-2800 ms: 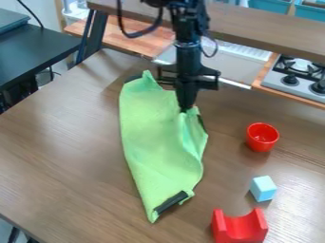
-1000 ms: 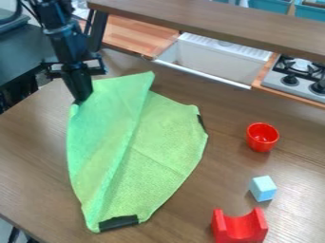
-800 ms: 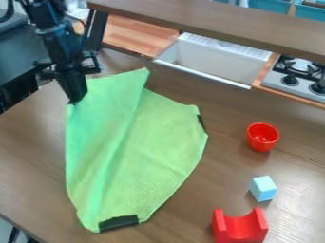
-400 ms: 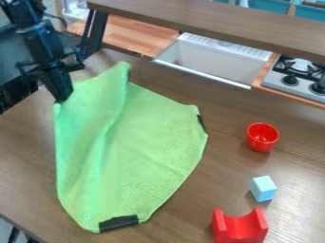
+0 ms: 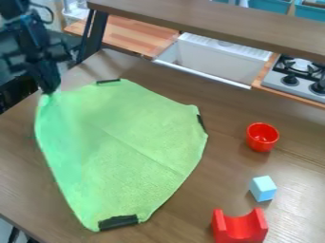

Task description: Unfold the cloth from right to left

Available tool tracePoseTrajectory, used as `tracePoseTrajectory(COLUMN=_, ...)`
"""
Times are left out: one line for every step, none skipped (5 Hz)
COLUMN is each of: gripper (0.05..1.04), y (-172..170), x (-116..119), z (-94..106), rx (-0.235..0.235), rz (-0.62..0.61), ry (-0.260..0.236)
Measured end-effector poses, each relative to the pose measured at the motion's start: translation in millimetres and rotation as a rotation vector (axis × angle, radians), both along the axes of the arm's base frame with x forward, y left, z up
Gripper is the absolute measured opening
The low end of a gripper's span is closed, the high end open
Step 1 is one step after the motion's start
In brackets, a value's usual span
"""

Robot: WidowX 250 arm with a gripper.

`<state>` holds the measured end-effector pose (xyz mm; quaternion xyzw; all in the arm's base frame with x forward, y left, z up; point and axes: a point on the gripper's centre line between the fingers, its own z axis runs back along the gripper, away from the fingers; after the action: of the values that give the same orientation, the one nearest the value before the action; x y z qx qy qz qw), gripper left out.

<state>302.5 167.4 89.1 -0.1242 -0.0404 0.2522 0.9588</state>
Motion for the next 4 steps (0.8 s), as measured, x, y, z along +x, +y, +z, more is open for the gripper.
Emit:
tracePoseTrajectory(gripper=0.051, y=9, x=-5, z=1.5, rx=0.061, rz=-0.022, ry=0.027)
tracePoseTrajectory(gripper=0.070, y=18, x=-11, z=0.0, rx=0.121, rz=-0.024, ry=0.073)
tracePoseTrajectory(gripper=0.233, y=25, x=-16, z=4.6, rx=0.153, rz=0.014, ry=0.116)
tracePoseTrajectory(gripper=0.464, y=30, x=-17, z=4.3, rx=0.189, rz=0.035, ry=0.127)
